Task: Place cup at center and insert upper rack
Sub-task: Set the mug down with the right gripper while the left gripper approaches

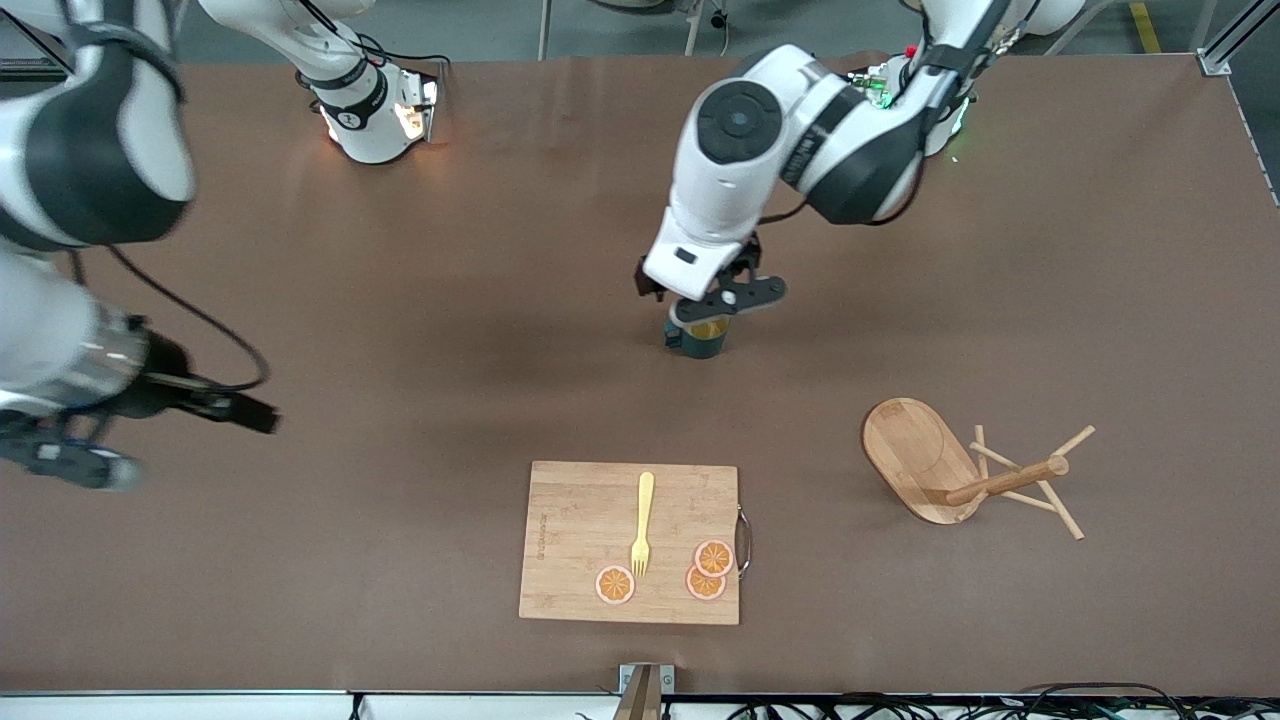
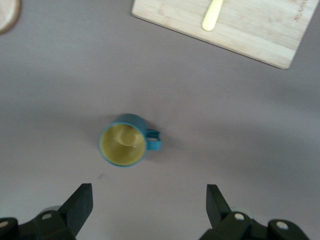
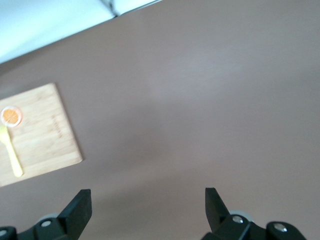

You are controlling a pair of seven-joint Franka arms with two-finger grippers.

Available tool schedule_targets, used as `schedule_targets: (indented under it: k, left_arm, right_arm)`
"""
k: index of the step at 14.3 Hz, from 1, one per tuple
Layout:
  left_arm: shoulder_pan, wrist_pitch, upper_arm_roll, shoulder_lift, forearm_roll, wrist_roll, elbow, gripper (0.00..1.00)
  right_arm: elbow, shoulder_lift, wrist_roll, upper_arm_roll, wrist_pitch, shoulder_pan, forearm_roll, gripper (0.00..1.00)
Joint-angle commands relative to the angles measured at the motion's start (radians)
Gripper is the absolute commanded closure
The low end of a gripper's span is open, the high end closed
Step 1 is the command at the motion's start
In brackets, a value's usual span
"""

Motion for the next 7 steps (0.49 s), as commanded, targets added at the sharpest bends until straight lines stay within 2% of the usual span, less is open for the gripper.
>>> schedule_targets:
  k: [1, 4, 7]
  left_arm:
    - [-0.078, 0.059, 0.009, 0.049, 0.075, -0.136, 0.022, 0.00]
    - [-0.165, 0.062, 0.009, 0.108, 0.174, -0.286, 0.041, 0.00]
    - [-0.227, 0.075, 0.009, 0.171, 0.288, -0.423, 0.041, 0.00]
  right_arm:
    - [-0.153, -0.132, -0.183, 0.023, 0.027, -0.107, -0.021, 0.00]
    - [-0.271, -0.249, -0.455, -0.017, 0.074, -0.149, -0.065, 0.00]
    - [-0.301, -0.300, -0.466, -0.023, 0.056, -0.129, -0.067, 0.00]
